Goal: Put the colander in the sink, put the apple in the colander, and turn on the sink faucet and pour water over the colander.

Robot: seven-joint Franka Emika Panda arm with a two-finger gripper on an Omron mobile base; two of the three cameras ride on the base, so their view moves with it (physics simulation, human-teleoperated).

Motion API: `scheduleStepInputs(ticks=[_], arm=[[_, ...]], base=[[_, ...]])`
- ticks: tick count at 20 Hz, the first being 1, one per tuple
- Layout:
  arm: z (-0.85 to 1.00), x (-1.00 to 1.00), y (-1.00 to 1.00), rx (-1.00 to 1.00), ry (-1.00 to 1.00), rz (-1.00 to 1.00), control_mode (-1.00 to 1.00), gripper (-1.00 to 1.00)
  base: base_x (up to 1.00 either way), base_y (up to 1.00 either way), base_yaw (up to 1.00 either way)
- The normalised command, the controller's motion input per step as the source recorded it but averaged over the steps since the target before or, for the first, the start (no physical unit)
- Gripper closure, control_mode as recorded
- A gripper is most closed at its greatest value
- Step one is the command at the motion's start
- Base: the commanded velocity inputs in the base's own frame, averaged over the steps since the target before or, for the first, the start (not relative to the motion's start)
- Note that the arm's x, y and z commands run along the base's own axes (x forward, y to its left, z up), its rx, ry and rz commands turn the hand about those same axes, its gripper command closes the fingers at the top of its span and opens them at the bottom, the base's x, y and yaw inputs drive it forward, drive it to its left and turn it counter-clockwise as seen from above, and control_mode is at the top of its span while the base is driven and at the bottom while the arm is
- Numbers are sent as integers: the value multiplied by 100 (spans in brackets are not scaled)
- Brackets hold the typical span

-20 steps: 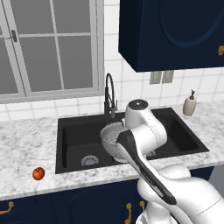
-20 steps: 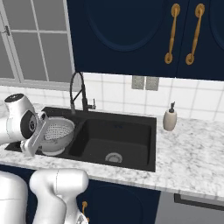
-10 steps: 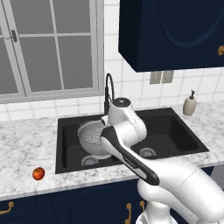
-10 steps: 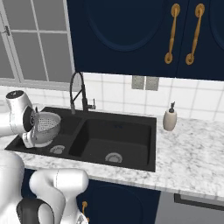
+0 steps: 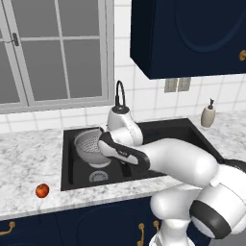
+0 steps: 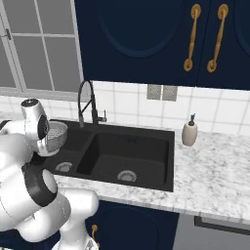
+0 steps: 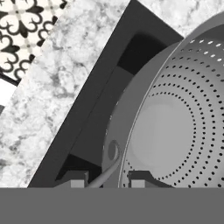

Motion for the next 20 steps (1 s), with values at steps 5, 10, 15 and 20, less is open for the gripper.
scheduleStepInputs(ticks=[5,10,15,20], arm=[[-18,43,21,-3,0,0,-100,100],[-17,27,1,-1,0,-3,-100,100],[-25,22,0,0,0,-8,-100,100],[-29,24,2,0,-1,-12,-100,100]], base=[[0,0,0],[0,0,0],[0,0,0],[0,0,0]])
